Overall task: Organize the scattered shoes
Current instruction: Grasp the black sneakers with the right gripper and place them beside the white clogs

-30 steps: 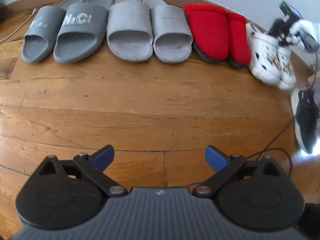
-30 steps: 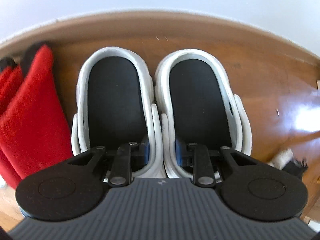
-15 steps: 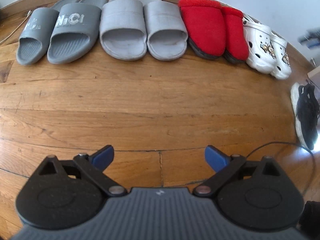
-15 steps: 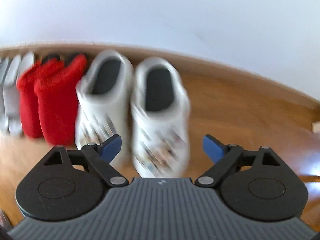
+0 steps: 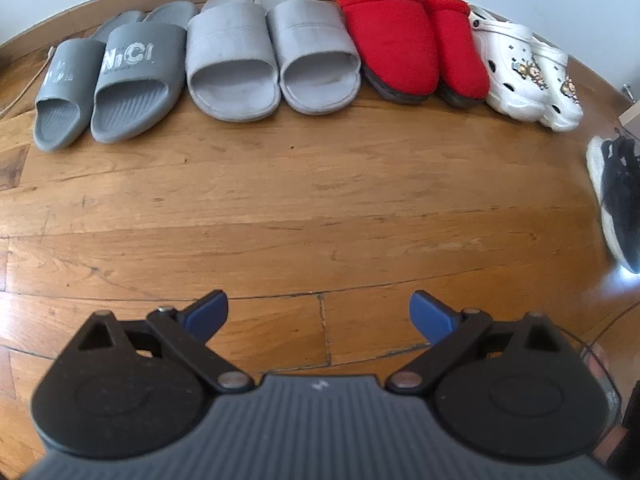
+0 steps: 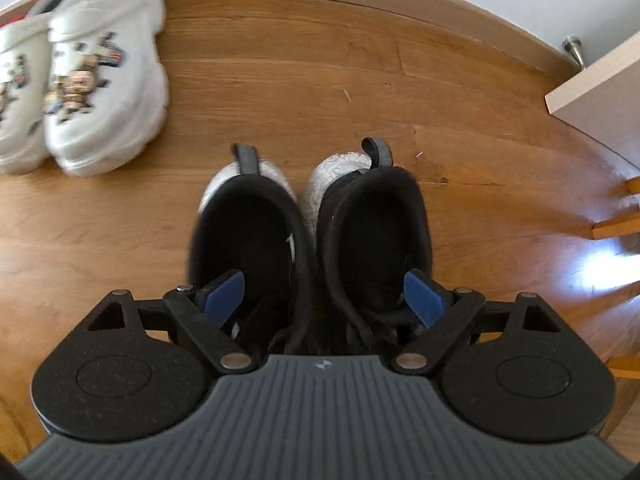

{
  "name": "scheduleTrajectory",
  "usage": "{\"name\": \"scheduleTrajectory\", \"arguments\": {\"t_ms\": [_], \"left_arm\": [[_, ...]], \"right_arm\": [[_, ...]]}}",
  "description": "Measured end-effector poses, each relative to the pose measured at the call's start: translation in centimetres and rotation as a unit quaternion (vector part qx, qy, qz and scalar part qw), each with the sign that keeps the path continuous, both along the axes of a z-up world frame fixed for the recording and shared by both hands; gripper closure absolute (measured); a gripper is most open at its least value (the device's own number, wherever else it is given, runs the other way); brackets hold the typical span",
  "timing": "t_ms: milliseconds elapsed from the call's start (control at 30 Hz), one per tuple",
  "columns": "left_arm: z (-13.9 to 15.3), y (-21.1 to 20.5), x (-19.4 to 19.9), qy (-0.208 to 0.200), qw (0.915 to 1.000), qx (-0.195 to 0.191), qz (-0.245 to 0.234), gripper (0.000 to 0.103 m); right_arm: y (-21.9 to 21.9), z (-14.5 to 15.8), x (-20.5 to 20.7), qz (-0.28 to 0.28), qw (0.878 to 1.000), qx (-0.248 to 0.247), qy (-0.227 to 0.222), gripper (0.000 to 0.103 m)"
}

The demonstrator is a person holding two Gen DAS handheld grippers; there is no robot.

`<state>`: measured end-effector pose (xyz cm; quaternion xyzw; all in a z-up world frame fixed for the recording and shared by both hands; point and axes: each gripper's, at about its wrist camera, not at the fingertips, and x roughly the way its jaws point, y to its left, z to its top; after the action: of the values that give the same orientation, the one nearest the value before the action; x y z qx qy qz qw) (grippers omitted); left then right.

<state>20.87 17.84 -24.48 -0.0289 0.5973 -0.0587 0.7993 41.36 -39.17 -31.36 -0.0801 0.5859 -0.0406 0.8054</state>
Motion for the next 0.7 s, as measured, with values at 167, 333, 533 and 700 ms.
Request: {"name": "scheduleTrajectory", "arguments": {"t_ms": [167,333,533,700], "left_arm": [[-0.5,0.1,-0.1,0.011,0.9998,0.014,0.002,0.005],[-1.0,0.1,-0.1,0.023,0.9994,0.024,0.003,0.005],[-0.9,-0.1,-0.2,0.018,0.9995,0.025,-0.004,0.005],[-0.1,-0.2,-0.1,-0.001,0.9997,0.023,-0.003,0.005]], "right_arm": [[-0.2,-1.1,1.2,-0.011,1.0,0.017,-0.024,0.087],[0.6,-0.2,4.0,-0.021,0.998,0.038,-0.053,0.087],[3.3,1.5,12.3,-0.032,0.997,0.017,-0.074,0.087],[6.7,3.0,19.3,-0.029,0.996,0.013,-0.085,0.085]]}}
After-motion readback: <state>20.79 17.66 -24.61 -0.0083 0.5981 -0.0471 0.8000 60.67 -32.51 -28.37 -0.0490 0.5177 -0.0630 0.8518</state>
